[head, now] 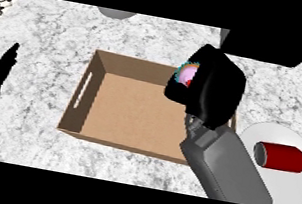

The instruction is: Pick the cupcake from the plate and place it in the cardboard box

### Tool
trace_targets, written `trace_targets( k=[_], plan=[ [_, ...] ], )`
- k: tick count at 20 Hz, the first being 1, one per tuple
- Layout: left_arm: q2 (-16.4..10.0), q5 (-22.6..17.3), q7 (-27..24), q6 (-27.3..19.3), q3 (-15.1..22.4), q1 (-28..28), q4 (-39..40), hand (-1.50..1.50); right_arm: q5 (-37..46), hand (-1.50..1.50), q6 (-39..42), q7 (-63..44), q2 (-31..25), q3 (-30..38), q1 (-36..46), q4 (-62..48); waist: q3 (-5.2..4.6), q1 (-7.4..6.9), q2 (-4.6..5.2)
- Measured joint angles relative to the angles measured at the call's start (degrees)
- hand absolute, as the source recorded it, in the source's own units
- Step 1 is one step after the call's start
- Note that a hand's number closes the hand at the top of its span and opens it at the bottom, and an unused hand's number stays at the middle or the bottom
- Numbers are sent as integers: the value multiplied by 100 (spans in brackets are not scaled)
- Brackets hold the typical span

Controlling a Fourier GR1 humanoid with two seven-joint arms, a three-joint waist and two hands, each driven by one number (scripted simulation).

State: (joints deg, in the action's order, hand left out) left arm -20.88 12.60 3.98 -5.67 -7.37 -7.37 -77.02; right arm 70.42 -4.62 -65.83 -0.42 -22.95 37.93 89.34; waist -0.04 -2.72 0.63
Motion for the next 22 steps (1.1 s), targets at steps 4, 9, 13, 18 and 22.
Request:
trace_targets(
  k=[4, 9, 13, 18, 22],
  plan=[
    [-25, -23, -39, 41, -36, -43, 46, 0, -203, -150, -452, 67, -2, 354, 255, -861, 2, -26, 13],
    [-5, 16, 1, 33, -15, -159, 90, 0, -805, -150, -1192, 260, -7, 743, 400, -1688, 6, -43, 22],
    [-15, 44, 70, 16, -38, -211, 90, 0, -1141, -150, -1947, 501, -24, 751, 638, -2342, -6, -16, -14],
    [-72, 11, 32, 66, -133, -176, 142, 0, -1127, -150, -2991, 819, -23, 712, 935, -2875, -16, 54, -49],
    [8, 42, -30, -20, -143, 22, 61, 0, -864, -150, -3663, 707, 4, 715, 885, -2735, -9, 115, -67]
  ],
)
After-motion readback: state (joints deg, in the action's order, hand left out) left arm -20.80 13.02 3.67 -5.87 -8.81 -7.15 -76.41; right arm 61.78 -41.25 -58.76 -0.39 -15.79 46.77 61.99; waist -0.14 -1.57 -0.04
